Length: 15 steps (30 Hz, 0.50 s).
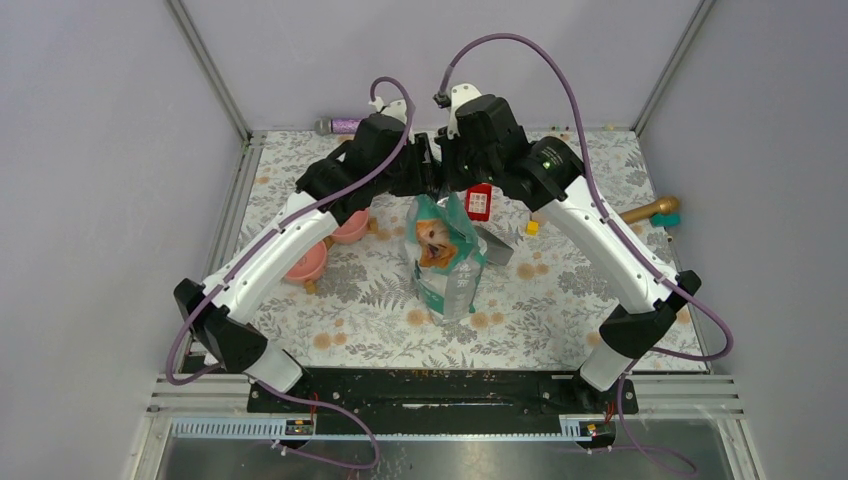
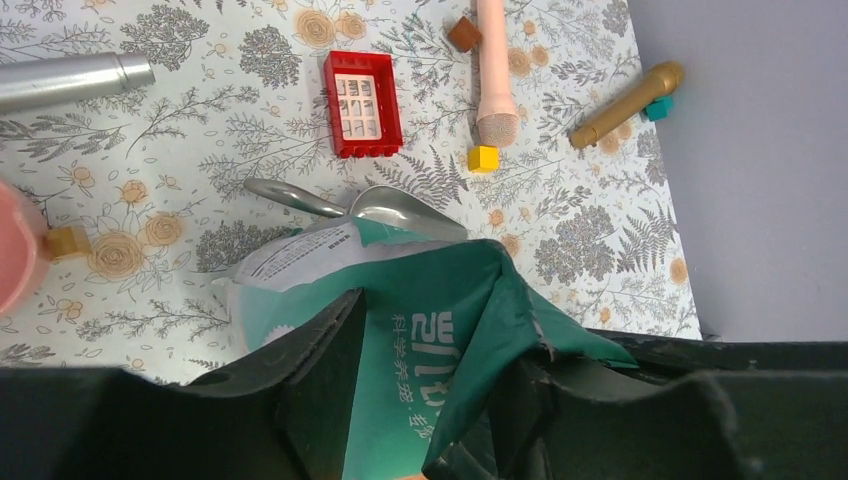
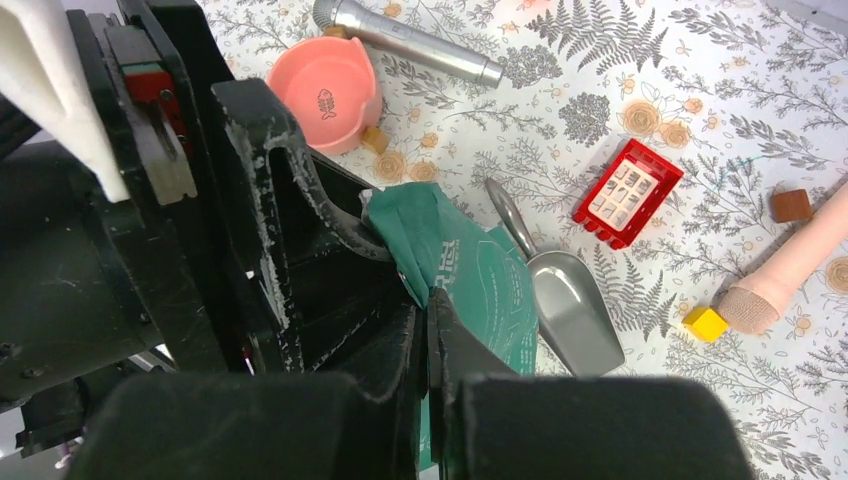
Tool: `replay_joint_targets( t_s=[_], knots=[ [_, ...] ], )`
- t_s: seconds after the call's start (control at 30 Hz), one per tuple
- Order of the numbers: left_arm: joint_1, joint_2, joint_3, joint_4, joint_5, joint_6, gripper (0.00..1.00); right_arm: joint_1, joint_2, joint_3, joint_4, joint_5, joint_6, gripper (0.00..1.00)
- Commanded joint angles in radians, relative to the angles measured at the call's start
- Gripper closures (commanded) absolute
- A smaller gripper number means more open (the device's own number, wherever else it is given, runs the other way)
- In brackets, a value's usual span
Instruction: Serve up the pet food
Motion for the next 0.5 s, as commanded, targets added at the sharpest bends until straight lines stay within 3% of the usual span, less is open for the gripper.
replay_joint_targets(
  t_s=[0.0,0.13,0.27,0.4,0.47],
  knots=[
    [0.006,0.049,0.112,-0.020,0.017,0.021,0.59,0.012,-0.088,0.015,0.068,-0.064,-0.010,1.00],
    [0.006,0.076,0.183,-0.158,-0.060,0.074,0.72,0.012,-0.066,0.069,-0.008,0.011,-0.148,1.00],
    [0.007,0.041,0.191,-0.338,-0.338,0.106,0.79,-0.002,-0.037,0.114,-0.056,0.291,-0.317,1.00],
    [0.008,0.003,0.176,-0.455,-0.470,0.133,1.00,-0.051,0.014,0.179,-0.113,0.428,-0.394,1.00],
    [0.008,-0.009,0.154,-0.489,-0.479,0.154,1.00,-0.073,0.035,0.201,-0.115,0.462,-0.420,1.00]
  ],
)
